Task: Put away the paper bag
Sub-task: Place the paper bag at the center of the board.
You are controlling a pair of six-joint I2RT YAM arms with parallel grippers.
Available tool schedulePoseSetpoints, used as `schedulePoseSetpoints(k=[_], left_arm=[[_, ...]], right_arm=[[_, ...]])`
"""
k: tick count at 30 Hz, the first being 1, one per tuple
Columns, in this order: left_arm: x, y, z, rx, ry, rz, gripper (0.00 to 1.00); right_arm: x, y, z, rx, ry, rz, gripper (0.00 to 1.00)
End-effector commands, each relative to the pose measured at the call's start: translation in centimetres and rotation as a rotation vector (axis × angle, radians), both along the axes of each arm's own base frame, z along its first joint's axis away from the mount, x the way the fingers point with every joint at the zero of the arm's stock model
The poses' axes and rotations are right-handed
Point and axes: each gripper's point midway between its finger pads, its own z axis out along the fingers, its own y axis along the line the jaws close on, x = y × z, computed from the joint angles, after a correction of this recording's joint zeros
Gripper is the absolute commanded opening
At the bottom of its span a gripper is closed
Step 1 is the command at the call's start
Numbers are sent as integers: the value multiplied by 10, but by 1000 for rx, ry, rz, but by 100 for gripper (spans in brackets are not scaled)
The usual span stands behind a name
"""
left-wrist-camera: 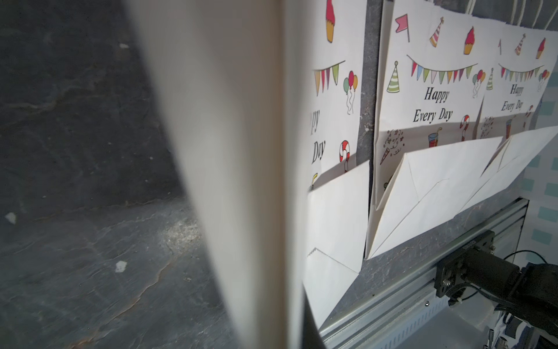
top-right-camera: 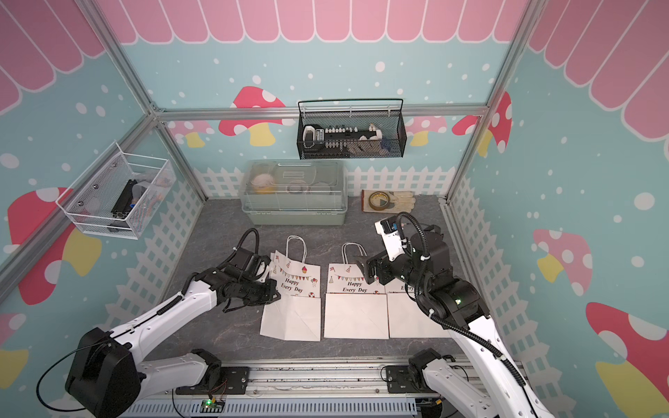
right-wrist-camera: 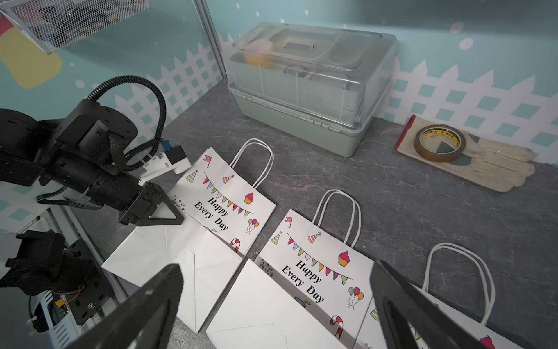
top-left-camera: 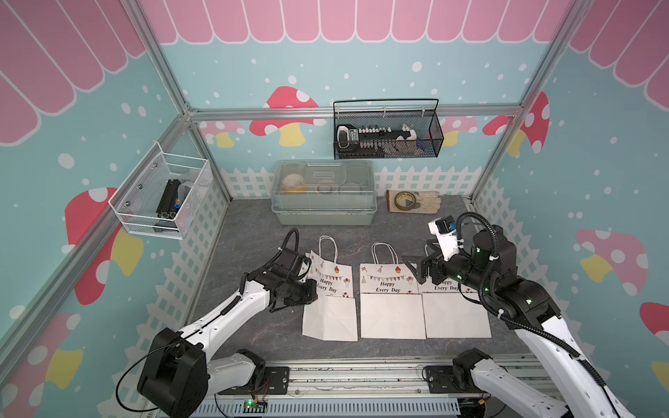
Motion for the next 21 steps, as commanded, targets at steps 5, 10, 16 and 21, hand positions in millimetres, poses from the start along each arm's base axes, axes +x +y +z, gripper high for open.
schedulePoseSetpoints(k=[5,10,16,21], left_arm=[[7,6,-15,49,7,-33,0],[11,5,-21,55,12,-23,0],[17,6,-26,56,8,11,0],[15,3,-31,36,16,27,0]], right_arm=[[-9,-6,-6,-29,-8,10,99],[-14,-8,-10,-31,4,12,99],[-18,-10,-14,-33,9,10,99],[-19,-10,-17,-38,13,9,99]])
